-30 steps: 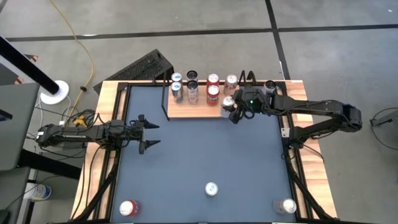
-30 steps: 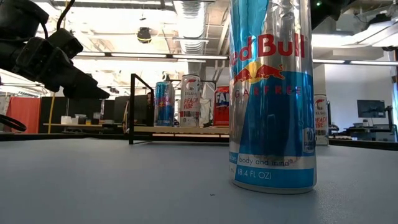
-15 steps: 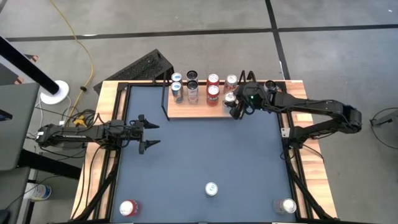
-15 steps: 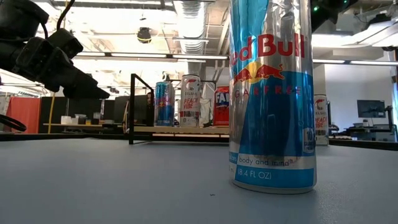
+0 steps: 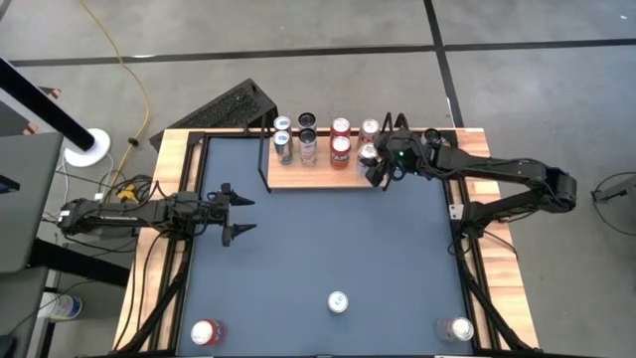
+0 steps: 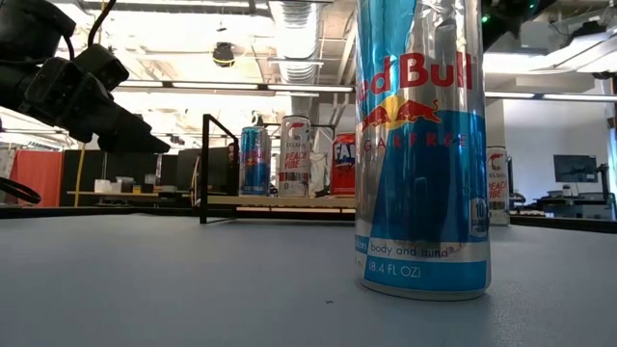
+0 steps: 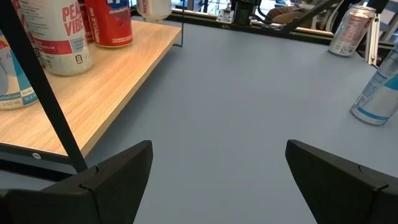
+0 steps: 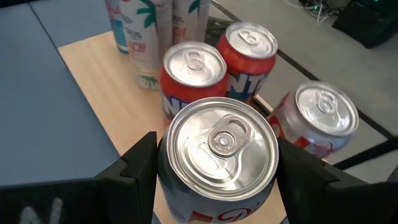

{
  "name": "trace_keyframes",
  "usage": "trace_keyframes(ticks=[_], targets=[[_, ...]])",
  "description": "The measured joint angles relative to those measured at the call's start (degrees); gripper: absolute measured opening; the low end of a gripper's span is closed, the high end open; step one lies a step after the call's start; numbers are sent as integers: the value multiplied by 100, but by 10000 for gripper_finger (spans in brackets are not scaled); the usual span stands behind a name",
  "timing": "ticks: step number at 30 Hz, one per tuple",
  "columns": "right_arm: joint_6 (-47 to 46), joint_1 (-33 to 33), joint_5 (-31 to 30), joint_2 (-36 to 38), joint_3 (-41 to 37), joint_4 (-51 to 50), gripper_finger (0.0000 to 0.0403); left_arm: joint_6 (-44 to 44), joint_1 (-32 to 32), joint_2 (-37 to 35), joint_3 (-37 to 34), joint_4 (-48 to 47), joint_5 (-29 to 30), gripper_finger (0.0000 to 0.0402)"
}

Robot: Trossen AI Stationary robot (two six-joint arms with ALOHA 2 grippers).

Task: Place canned beverage on shelf
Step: Put the top red-silver soda can on the shelf aligned with the other red-silver soda can

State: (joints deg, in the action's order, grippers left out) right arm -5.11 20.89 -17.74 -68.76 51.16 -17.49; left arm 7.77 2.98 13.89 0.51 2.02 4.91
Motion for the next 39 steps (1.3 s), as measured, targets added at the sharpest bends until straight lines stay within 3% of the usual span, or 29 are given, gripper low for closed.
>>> trace_keyframes(ticks=[15,28,39], targets=[[-260,28,-242,-801,0,397,240,0,0,0,0,0,0,357],[-240,87,-245,-758,9,178,241,0,0,-2,0,2,0,357],[-240,84,-206,-755,8,116,309,0,0,-1,0,1,0,357]])
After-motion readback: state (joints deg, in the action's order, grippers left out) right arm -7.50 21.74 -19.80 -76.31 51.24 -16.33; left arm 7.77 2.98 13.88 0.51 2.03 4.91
